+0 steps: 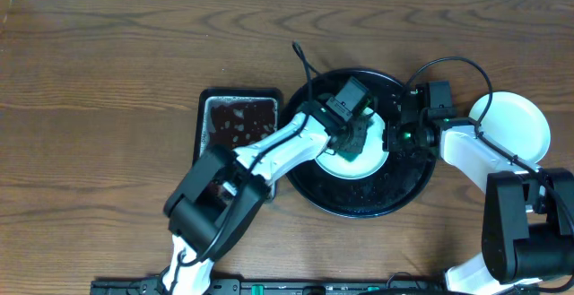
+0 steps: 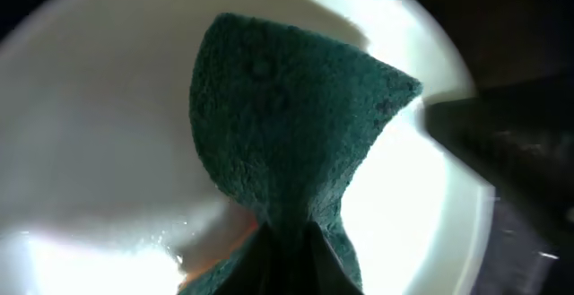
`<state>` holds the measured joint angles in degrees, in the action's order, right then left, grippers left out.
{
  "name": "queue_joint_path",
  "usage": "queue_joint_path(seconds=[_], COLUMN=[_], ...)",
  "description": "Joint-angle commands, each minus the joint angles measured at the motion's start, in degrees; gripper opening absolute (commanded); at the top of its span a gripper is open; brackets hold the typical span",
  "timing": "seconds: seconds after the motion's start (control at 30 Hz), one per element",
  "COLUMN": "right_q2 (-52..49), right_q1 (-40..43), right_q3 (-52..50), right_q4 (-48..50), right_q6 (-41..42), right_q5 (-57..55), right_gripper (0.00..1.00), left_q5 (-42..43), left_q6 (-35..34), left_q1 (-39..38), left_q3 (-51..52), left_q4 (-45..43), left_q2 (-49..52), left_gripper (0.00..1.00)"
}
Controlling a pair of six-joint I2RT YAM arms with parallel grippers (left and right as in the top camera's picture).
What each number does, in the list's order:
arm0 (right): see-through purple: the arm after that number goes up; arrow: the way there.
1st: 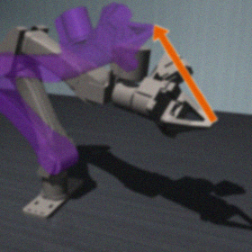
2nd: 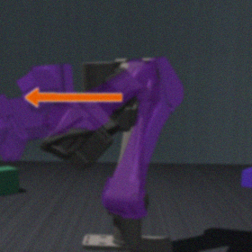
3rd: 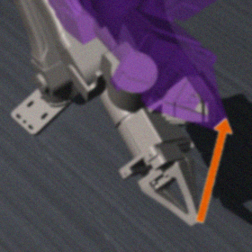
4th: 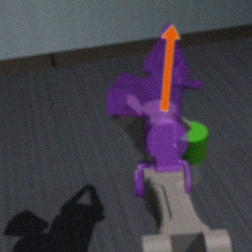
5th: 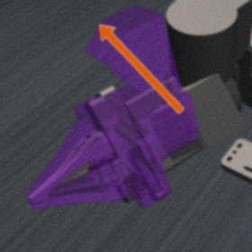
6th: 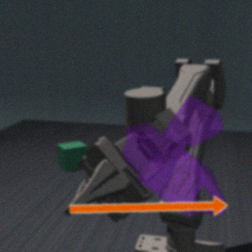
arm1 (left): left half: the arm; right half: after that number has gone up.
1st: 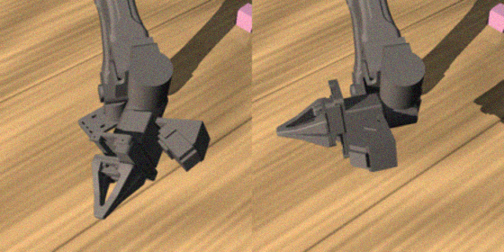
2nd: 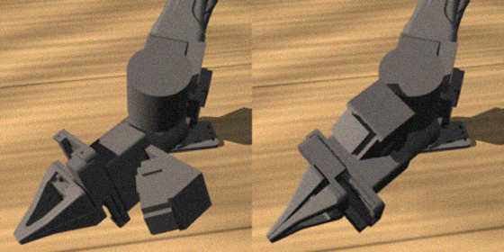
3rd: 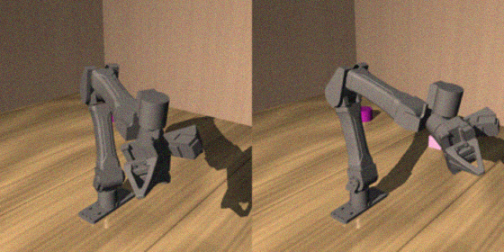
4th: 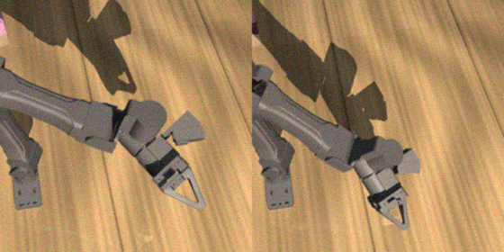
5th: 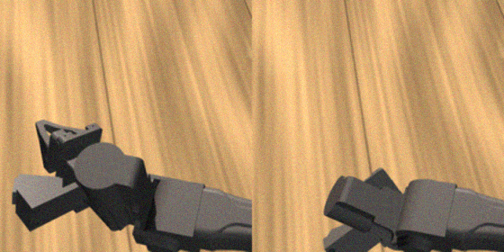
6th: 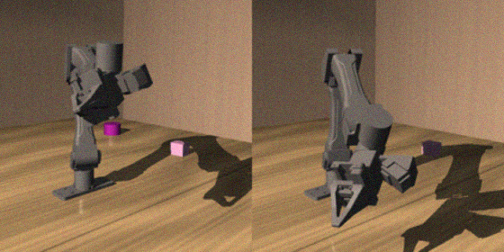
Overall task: Clean dirty plates on tray and stack at the side
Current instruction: 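Scrub the red-marked plate with the sponge in the left gripper, then return the sponge to the soapy tray with the left gripper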
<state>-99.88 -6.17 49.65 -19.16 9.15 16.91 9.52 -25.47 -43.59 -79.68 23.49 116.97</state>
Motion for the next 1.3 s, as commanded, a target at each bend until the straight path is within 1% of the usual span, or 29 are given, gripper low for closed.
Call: queue_joint_path(seconds=[0.0,0.13,0.23,0.37,0.4,0.43,0.47,0.5,0.53,0.67,0.8,0.83,0.97,1.1,1.27], right_q2=[-2.16,-2.16,-2.16,-2.16,-2.16,-2.16,-2.16,-2.16,-2.16,-2.16,-2.16,-2.16,-2.14,-1.25,4.24], right_q1=[-1.75,-1.75,-1.75,-1.75,-1.75,-1.75,-1.75,-1.75,-1.75,-1.75,-1.79,-1.81,-1.81,-1.75,-1.75], right_q3=[-2.51,-2.51,-2.51,-2.51,-2.51,-2.51,-2.51,-2.51,-2.51,-2.51,-2.58,-2.58,-2.58,-2.08,-0.07], right_q4=[-1.42,-1.44,-1.44,-1.36,-1.36,-1.38,-1.33,-1.09,-0.76,1.33,1.44,1.25,1.22,1.57,1.46], right_q6=[-0.63,-0.63,-0.63,-0.63,-0.63,-0.63,-0.63,-0.63,-0.63,-0.63,-0.61,-0.61,-0.63,-0.63,-1.86], right_q5=[-0.59,-0.59,-0.59,-0.61,-0.61,-0.59,-0.61,-0.61,-0.59,-0.59,-0.55,-0.52,0.11,0.11,-0.68], right_gripper=[0.01,0.01,0.01,0.01,0.04,0.11,0.23,0.28,0.29,0.22,0.04,0.01,0.01,0.01,0.01], left_q5=[-5.55,-9.88,-9.7,-7.41,-7.41,-7.41,-7.41,-7.41,-7.45,-7.41,-7.3,-6.91,-3.8,-1.97,-0.57], left_q6=[-0.13,-0.04,0.11,1.95,2.05,2.08,2.1,2.54,2.8,2.91,2.93,2.95,5.53,6.4,7.28], left_q1=[1.11,2.62,3.67,4.15,4.31,4.48,4.83,5.38,5.88,10.25,16.44,17.84,22.62,26.03,28.28], left_q3=[-0.37,-0.44,-0.5,-0.5,-0.5,-0.5,-0.5,-0.48,-0.48,-0.48,-0.04,0.35,2.58,5.14,9.07], left_q4=[2.78,6.91,8.04,9.42,10.25,11.21,12.33,13.33,13.97,17.53,20.74,21.03,20.87,20.85,19.89], left_q2=[1.14,0.35,-1.68,-7.41,-9.11,-10.95,-12.85,-14.64,-15.76,-19.1,-19.12,-19.12,-18.91,-18.58,-18.53], left_gripper=[0.07,0.08,0.07,0.07,0.07,0.07,0.08,0.07,0.07,0.08,0.07,0.07,0.07,0.08,0.07])
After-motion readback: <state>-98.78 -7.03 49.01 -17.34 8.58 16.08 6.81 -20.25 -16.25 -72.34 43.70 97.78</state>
